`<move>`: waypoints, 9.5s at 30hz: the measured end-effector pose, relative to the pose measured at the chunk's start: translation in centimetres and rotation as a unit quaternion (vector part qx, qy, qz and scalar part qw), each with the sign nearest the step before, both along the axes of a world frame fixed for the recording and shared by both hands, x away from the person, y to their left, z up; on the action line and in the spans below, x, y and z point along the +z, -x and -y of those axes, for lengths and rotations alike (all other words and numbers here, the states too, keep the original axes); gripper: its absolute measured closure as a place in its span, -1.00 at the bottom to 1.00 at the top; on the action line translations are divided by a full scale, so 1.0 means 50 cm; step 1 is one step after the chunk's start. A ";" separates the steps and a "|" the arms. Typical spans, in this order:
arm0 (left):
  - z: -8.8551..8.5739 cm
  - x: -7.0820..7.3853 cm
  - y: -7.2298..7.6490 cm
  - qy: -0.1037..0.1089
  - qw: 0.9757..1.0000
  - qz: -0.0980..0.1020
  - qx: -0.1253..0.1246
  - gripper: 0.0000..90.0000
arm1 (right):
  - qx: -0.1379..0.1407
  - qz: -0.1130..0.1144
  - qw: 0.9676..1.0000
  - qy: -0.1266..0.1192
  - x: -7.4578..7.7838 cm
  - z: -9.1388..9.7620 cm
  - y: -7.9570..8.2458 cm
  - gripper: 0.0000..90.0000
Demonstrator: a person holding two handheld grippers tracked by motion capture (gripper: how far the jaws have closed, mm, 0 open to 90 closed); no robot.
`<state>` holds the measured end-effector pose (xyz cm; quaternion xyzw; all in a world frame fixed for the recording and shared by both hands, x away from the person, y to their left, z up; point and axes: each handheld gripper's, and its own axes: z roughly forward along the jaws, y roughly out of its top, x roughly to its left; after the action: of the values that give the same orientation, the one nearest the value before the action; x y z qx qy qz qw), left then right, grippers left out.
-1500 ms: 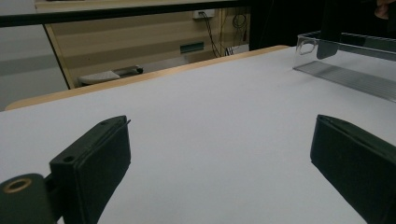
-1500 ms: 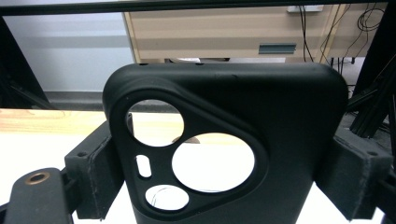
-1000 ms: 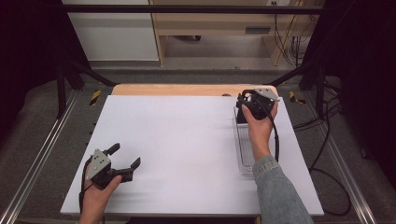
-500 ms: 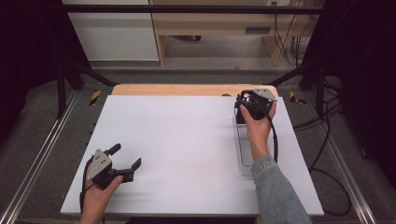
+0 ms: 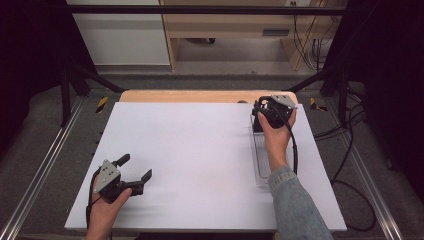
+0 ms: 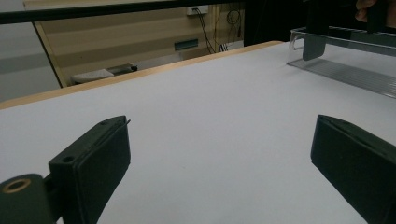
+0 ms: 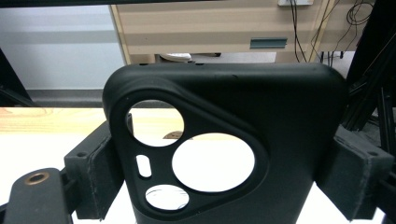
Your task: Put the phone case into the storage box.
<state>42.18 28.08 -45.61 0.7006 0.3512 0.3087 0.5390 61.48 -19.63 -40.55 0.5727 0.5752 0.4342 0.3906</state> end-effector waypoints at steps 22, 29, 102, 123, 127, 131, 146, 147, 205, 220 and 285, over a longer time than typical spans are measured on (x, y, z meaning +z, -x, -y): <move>0.003 -0.001 0.000 -0.001 1.000 -0.001 -0.003 -0.89 | -0.011 0.001 1.000 0.003 -0.009 -0.003 -0.008 -0.71; 0.002 -0.001 0.000 0.000 1.000 0.000 -0.003 -0.89 | -0.017 0.005 1.000 0.008 -0.014 -0.005 -0.016 -0.71; 0.005 -0.002 -0.002 -0.005 1.000 -0.002 -0.008 -0.89 | 0.021 -0.025 0.999 -0.005 -0.008 0.001 -0.005 -0.87; 0.004 -0.001 -0.001 -0.003 1.000 -0.001 -0.006 -0.89 | 0.074 -0.036 0.996 -0.022 0.006 -0.011 0.013 -0.87; 0.005 -0.001 -0.001 -0.004 1.000 -0.001 -0.007 -0.89 | 0.087 -0.042 0.995 -0.024 0.007 -0.015 0.017 -0.86; 0.005 -0.001 -0.001 -0.005 1.000 0.000 -0.006 -0.89 | 0.096 -0.044 0.994 -0.030 0.009 -0.013 0.021 -0.84; 0.006 -0.002 -0.001 -0.008 1.000 0.000 -0.007 -0.90 | 0.116 -0.036 0.992 -0.036 0.017 -0.007 0.041 -0.82; 0.006 -0.002 -0.001 -0.009 1.000 -0.001 -0.007 -0.90 | 0.116 -0.036 0.992 -0.036 0.018 -0.006 0.042 -0.82; -0.008 0.003 0.000 -0.001 1.000 0.004 -0.006 -0.92 | 0.161 0.011 0.987 -0.019 0.094 0.008 0.123 -0.85; -0.035 0.009 0.021 0.011 1.000 0.004 0.002 -0.94 | 0.196 0.033 0.980 -0.016 0.125 0.003 0.163 -0.88; -0.073 0.019 0.040 0.028 0.999 0.028 0.004 -0.96 | 0.156 0.142 0.977 0.004 0.058 0.168 0.333 -0.88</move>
<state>40.17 31.71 -44.67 0.6749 0.3475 0.3199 0.5669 44.84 -28.04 -37.65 0.4067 0.5983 0.5642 0.3979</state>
